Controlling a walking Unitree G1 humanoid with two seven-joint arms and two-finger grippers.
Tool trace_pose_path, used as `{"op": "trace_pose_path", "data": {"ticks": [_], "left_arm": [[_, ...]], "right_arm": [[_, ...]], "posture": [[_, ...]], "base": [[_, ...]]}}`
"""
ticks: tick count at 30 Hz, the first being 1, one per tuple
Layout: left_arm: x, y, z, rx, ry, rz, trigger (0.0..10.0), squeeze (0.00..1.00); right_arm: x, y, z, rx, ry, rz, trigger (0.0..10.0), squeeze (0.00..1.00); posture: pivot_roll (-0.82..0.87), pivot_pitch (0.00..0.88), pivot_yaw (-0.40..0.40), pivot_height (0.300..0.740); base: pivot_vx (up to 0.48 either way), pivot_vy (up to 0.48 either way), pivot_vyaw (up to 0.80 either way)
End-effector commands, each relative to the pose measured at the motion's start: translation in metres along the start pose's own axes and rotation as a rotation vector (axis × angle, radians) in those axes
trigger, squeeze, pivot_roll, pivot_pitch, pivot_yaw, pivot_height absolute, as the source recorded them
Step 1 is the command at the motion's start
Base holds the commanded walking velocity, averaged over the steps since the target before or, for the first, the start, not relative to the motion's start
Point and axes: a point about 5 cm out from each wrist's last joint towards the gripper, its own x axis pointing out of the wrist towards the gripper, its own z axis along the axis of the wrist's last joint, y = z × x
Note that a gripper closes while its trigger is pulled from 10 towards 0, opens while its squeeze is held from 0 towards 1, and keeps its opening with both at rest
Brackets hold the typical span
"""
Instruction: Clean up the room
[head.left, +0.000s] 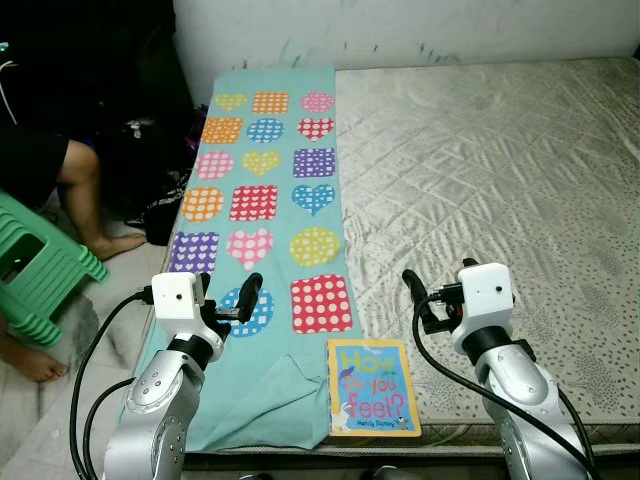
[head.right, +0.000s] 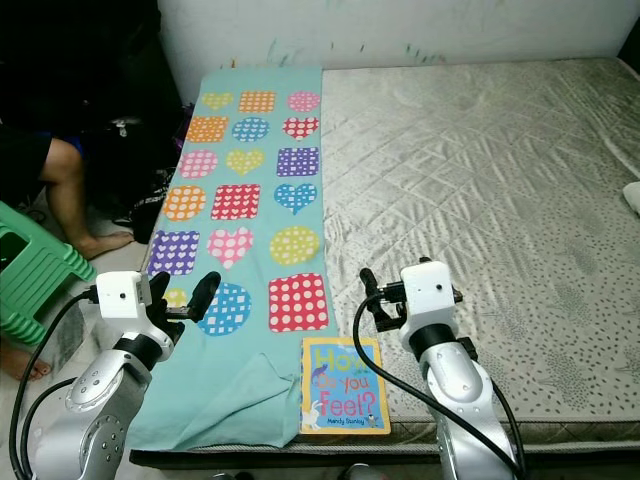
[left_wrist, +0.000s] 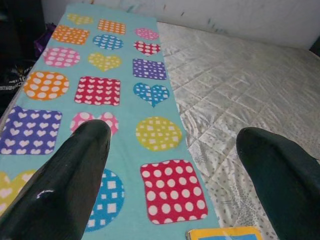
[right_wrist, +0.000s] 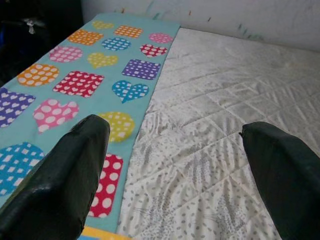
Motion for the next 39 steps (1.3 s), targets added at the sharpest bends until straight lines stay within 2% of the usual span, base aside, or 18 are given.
{"op": "trace_pose_path", "data": {"ticks": [1, 11, 23, 39], "left_arm": [[-0.0029, 0.0040, -0.0003, 0.019, 0.009, 0.015, 10.0, 0.00], [-0.0040, 0.0046, -0.0006, 0.026, 0.013, 0.023, 10.0, 0.00], [-0.0043, 0.0076, 0.0001, 0.030, 0.005, 0.049, 10.0, 0.00], [-0.0089, 0.0069, 0.0052, 0.010, -0.037, 0.026, 10.0, 0.00]], "right_arm": [[-0.0011, 0.0019, 0.0044, 0.008, -0.016, 0.003, 10.0, 0.00], [-0.0031, 0.0047, 0.0032, 0.012, -0.015, 0.019, 10.0, 0.00], [-0.0029, 0.0063, 0.0043, 0.009, -0.026, 0.032, 10.0, 0.00], [0.0002, -0.0018, 0.0031, -0.024, -0.030, 0.028, 10.0, 0.00]], "posture": [[-0.21, 0.122, 0.062, 0.735], [-0.21, 0.130, 0.064, 0.655], [-0.21, 0.132, 0.064, 0.586], [-0.21, 0.137, 0.067, 0.586]], "base": [[0.000, 0.000, 0.00], [0.000, 0.000, 0.00], [0.000, 0.000, 0.00], [0.000, 0.000, 0.00]]}}
